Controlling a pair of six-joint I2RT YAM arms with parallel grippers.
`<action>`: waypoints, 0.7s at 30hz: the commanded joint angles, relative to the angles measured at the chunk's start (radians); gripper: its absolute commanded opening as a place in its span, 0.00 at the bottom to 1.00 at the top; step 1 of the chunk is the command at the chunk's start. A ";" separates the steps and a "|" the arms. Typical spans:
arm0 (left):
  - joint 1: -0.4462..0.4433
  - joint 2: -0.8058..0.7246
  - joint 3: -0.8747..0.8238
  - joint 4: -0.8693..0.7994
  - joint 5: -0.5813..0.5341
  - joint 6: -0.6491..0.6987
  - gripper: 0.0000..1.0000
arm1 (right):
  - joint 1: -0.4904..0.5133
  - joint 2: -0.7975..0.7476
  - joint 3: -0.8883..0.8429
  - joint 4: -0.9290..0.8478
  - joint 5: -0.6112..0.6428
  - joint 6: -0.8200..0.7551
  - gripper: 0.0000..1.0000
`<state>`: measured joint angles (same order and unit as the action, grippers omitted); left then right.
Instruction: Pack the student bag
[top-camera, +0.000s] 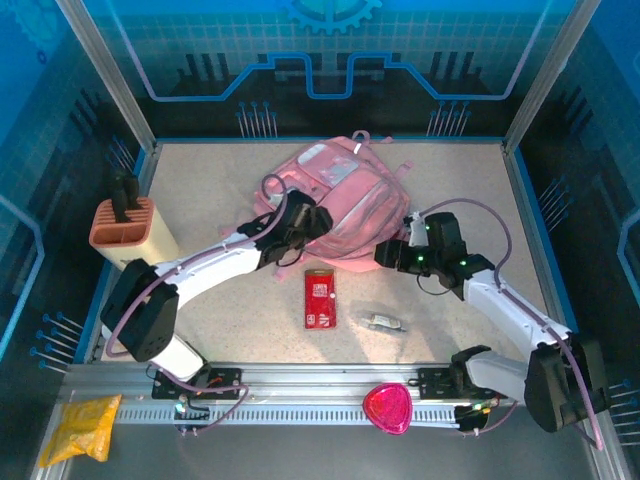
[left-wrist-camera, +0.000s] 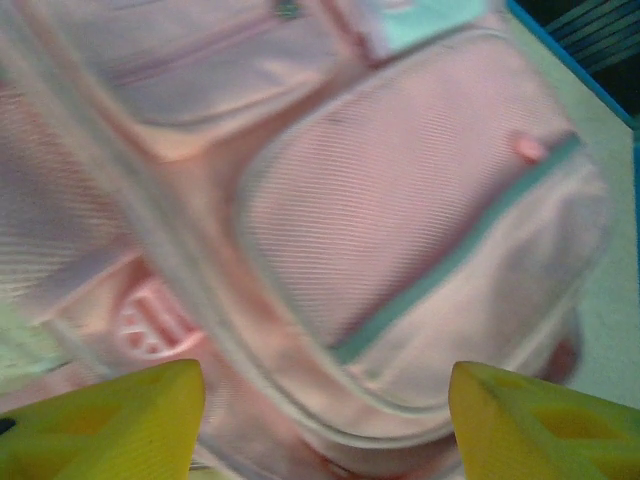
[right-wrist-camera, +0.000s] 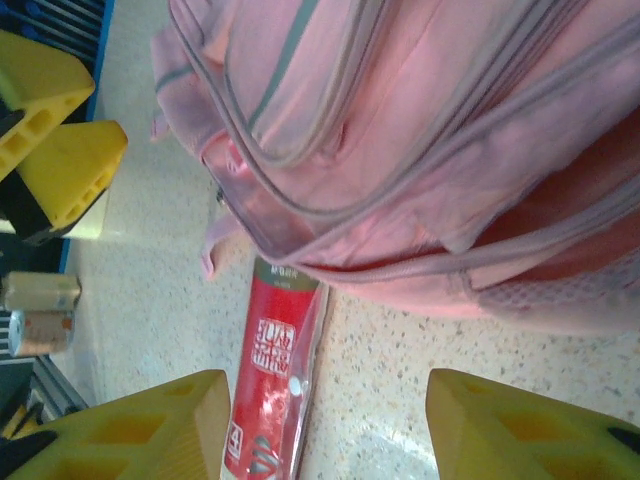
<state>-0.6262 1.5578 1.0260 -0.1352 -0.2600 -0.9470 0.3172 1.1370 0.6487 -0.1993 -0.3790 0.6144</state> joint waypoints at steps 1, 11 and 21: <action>0.048 -0.015 -0.090 0.031 -0.028 -0.075 0.65 | 0.035 0.013 -0.018 -0.045 -0.023 -0.032 0.54; 0.171 0.096 -0.131 0.096 0.017 -0.131 0.58 | 0.105 0.060 -0.066 0.001 0.001 0.008 0.55; 0.195 0.217 -0.072 0.165 0.076 -0.126 0.33 | 0.111 0.158 -0.017 0.068 0.056 -0.003 0.56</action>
<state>-0.4355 1.7535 0.9165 0.0151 -0.2089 -1.0779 0.4183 1.2633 0.5972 -0.1772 -0.3481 0.6125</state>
